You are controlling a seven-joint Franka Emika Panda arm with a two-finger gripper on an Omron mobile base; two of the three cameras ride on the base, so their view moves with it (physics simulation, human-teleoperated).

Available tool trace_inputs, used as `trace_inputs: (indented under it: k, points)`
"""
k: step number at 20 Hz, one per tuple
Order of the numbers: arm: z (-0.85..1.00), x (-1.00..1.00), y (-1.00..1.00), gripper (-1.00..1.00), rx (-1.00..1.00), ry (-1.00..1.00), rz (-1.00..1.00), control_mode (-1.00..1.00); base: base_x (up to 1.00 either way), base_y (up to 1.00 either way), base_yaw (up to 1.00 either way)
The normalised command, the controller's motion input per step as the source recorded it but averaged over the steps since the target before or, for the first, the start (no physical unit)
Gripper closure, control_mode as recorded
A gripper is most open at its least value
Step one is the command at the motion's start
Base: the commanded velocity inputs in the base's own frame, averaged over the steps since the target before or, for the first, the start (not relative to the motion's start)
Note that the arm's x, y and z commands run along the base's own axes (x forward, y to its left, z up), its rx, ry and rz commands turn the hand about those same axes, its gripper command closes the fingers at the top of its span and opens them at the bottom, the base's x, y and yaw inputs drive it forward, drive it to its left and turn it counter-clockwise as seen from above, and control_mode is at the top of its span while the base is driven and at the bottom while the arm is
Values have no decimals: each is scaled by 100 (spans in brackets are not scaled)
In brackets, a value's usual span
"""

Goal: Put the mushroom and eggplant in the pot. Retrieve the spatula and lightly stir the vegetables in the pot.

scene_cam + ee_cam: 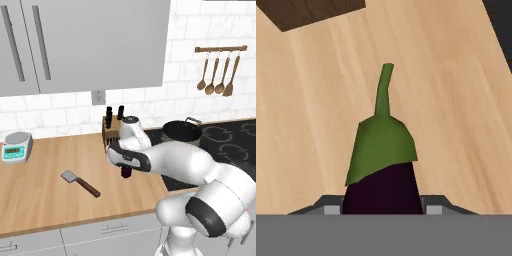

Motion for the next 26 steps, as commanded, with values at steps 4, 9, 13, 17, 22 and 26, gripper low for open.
trace_inputs:
  k: [4,9,13,17,22,26]
  points:
    - [100,-80,-72,100,8,-31,-4,-100,0,0,0]
    - [100,-52,-88,100,10,-14,-10,-100,0,0,0]
    - [100,-10,-89,100,8,-3,-13,-100,0,0,0]
    - [100,15,-89,100,1,0,-15,-100,0,0,0]
    - [86,73,-76,100,0,0,-10,-100,0,0,0]
    - [47,96,-56,100,2,4,-4,-100,0,0,0]
